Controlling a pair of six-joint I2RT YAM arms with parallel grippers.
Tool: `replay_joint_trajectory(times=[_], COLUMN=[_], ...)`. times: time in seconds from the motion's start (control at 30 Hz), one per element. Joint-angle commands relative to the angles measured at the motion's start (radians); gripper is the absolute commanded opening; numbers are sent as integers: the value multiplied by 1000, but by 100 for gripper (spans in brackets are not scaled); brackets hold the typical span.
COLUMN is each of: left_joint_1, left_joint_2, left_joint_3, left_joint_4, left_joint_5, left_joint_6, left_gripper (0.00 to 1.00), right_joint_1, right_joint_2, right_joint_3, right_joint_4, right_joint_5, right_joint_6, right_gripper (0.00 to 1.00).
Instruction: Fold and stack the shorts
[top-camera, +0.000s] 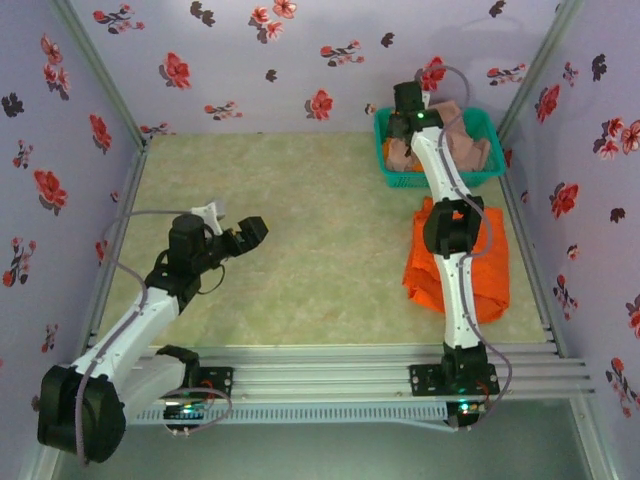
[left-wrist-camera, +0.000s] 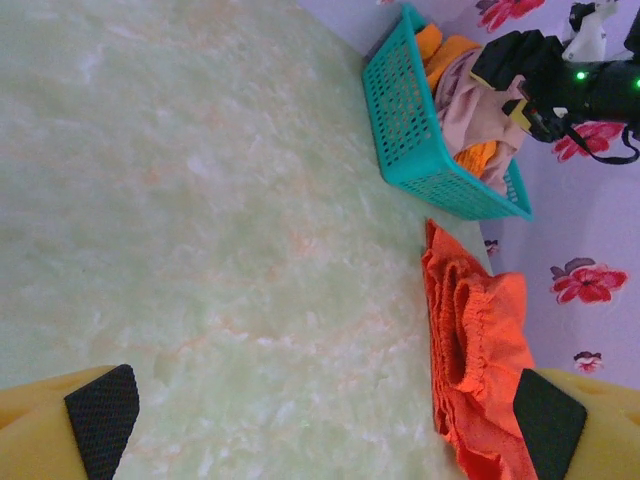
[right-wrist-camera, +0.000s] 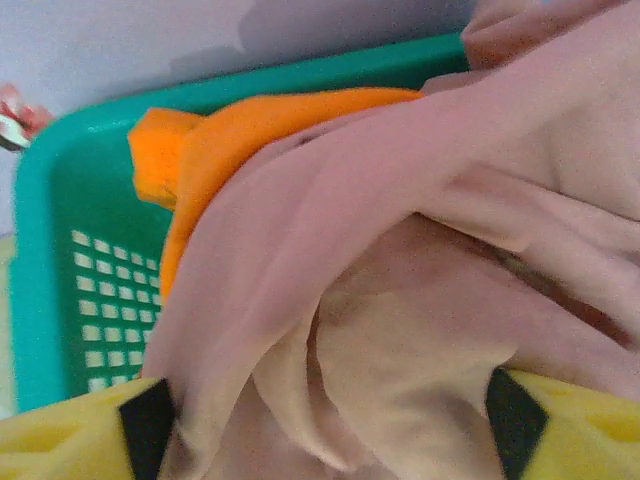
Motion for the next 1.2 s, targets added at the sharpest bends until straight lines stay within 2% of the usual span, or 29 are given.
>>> replay_joint_trajectory(times=[0.0, 0.13, 0.23, 0.3, 0.5, 0.7, 0.8, 1.0, 1.17], left_joint_1=[7, 8, 8, 8, 8, 7, 7, 7, 7], left_joint_2=[-2, 6, 12, 19, 21, 17, 12, 10, 4], left_joint_3=[-18, -21, -22, -19, -15, -18, -22, -30, -34], left_joint_4=[-16, -11, -1, 0, 3, 8, 10, 20, 21], left_joint_5=[-15, -22, -29, -27, -26, -25, -23, -23, -24], left_joint_6=[27, 27, 22, 22, 18, 10, 6, -2, -4], left_gripper=[99, 99, 100, 99, 99, 99, 100, 99, 99], right_joint_1=[-4, -4, -1, 1, 22, 27, 27, 29, 48], right_joint_2=[26, 35, 13, -19, -147, -247, -279, -352, -441], right_joint_3=[46, 46, 46, 46, 44, 43, 43, 43, 42], right_joint_4=[96, 90, 82, 75, 81, 108, 113, 138, 182], right_joint_5=[73, 107, 107, 119, 148, 190, 195, 181, 116], right_joint_6=[-38, -36, -42, -42, -64, -83, -87, -54, -48], right_gripper=[67, 34, 15, 8, 6, 10, 7, 0, 0])
